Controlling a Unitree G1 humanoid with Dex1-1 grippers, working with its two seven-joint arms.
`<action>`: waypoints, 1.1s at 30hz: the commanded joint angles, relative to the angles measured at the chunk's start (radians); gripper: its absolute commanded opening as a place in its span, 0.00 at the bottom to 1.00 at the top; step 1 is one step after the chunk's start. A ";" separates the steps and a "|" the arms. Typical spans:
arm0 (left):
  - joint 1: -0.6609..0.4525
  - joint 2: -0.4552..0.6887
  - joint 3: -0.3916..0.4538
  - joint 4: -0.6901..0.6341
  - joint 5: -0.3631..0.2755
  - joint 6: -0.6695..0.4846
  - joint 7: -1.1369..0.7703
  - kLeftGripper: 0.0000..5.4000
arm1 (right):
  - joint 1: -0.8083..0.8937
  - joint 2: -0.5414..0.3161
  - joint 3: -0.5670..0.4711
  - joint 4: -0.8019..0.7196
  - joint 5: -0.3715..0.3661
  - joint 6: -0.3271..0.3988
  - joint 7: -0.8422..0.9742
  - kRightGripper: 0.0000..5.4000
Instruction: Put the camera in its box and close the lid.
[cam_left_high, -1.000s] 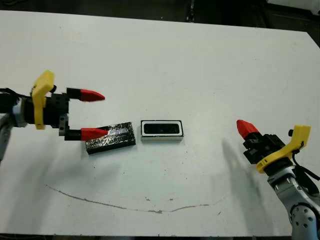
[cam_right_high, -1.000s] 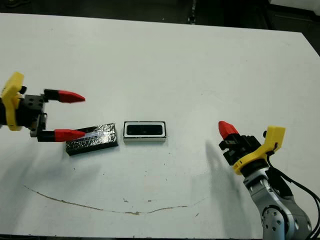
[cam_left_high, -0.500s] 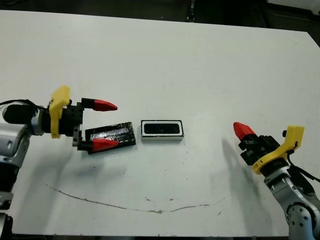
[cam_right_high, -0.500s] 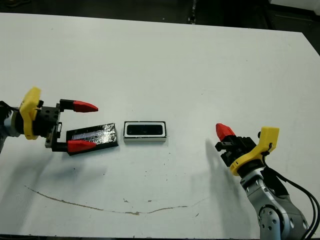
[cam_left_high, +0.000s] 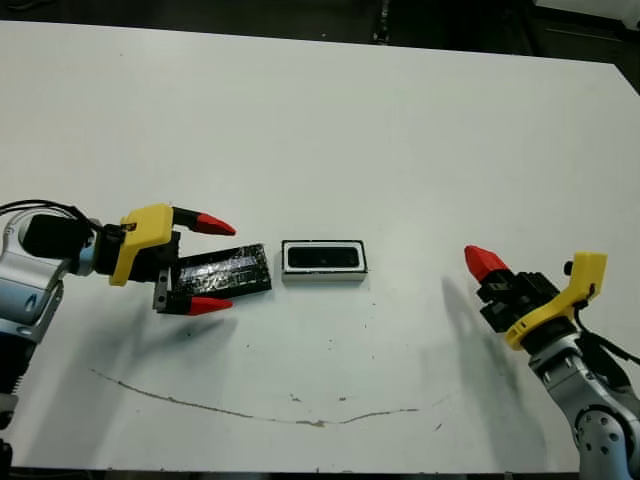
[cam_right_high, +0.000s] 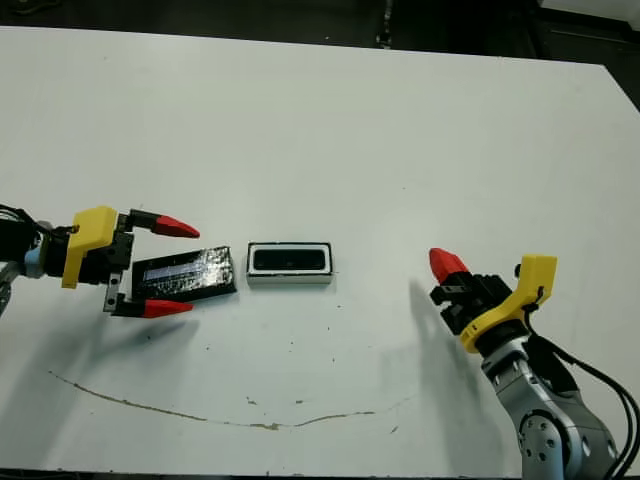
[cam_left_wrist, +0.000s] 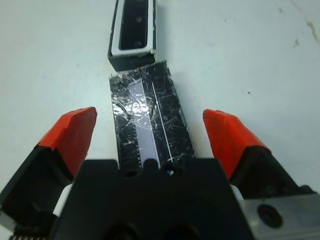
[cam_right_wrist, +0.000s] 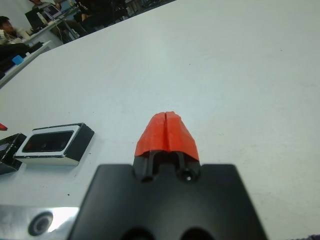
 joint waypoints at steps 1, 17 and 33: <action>-0.007 0.031 -0.022 -0.019 0.039 -0.003 0.011 1.00 | 0.014 -0.020 -0.011 0.013 0.000 0.012 0.006 0.00; -0.016 0.012 -0.035 0.018 0.000 0.151 0.023 1.00 | 0.016 -0.024 -0.011 0.014 -0.001 0.012 0.013 0.00; 0.016 0.017 -0.009 -0.008 -0.056 0.226 0.042 0.66 | 0.015 -0.023 -0.004 0.010 -0.003 0.013 0.002 0.00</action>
